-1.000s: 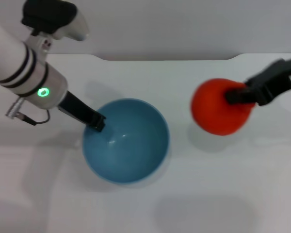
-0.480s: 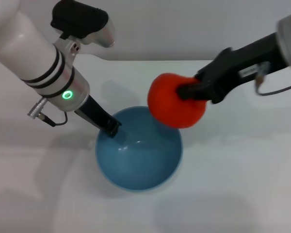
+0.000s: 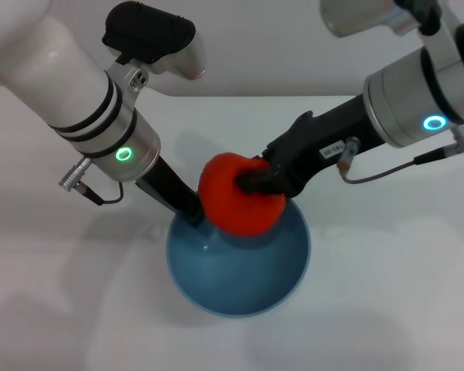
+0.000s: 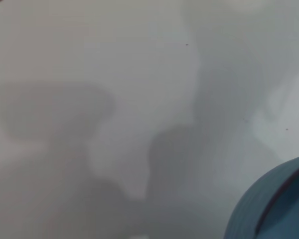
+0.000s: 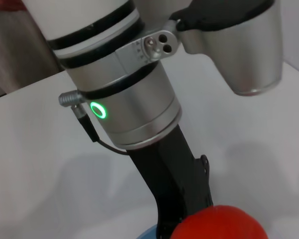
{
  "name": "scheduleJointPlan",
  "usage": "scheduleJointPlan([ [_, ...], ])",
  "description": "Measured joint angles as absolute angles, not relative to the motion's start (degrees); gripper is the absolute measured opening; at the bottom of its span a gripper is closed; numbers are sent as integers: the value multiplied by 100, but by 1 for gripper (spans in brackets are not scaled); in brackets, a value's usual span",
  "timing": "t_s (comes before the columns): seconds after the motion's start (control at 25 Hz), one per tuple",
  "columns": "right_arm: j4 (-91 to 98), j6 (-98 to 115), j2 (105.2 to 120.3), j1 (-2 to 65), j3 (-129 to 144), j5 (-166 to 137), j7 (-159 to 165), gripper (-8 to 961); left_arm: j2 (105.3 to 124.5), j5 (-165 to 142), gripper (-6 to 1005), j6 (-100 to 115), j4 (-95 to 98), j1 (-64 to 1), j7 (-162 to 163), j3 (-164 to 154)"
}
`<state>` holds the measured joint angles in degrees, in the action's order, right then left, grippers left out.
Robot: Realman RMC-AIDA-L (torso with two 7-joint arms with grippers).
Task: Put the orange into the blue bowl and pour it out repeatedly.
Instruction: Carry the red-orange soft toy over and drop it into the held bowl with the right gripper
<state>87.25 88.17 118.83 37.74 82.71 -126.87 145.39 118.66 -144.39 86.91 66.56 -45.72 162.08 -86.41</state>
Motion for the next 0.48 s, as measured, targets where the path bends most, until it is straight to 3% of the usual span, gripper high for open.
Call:
scheduleJointPlan([
  [0.32, 8697, 8776, 11883, 3797, 8384, -12686, 14627, 240, 11853, -14431, -1, 8721, 6674, -4579, 16208, -8616],
  [0.48, 8720, 8836, 11883, 3762, 8338, -12686, 14667, 430, 11839, -14430, 0, 8722, 6666, -4579, 16204, -8581],
])
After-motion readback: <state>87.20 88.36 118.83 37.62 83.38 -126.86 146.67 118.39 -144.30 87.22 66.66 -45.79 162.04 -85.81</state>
